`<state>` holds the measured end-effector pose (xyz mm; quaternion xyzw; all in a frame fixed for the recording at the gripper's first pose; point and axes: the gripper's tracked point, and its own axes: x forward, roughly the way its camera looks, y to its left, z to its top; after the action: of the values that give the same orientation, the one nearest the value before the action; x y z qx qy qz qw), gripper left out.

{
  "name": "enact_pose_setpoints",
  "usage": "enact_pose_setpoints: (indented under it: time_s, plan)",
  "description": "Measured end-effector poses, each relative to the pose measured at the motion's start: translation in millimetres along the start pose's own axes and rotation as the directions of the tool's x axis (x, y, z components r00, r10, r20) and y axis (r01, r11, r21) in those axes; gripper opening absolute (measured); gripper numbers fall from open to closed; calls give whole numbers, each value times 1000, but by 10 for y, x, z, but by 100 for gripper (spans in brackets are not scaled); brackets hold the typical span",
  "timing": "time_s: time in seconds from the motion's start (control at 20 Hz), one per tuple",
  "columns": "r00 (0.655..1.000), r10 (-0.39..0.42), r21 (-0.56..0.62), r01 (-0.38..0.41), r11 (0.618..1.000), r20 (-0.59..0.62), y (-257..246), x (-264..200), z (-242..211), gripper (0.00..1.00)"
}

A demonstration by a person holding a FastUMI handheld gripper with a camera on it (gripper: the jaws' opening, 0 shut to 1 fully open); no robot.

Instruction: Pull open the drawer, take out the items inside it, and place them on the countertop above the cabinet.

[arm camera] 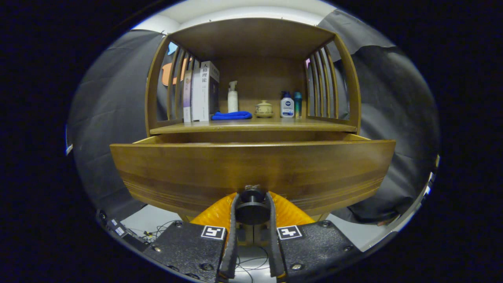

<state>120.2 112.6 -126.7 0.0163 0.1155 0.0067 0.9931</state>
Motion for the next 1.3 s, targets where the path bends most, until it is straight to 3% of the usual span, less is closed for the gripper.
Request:
enact_pose_setpoints:
  time_s: [0.9, 1.05, 1.25, 1.3]
  plan:
    - [1000, 15, -30, -15, 999, 0, 14, -448, -270, 36]
    - [999, 34, -29, -33, 999, 22, -32, -533, -214, 48]
    - [997, 28, -5, -28, 1000, 72, -313, -789, 64, 100]
    - [996, 23, 9, -23, 1000, 90, -381, -831, 208, 100]
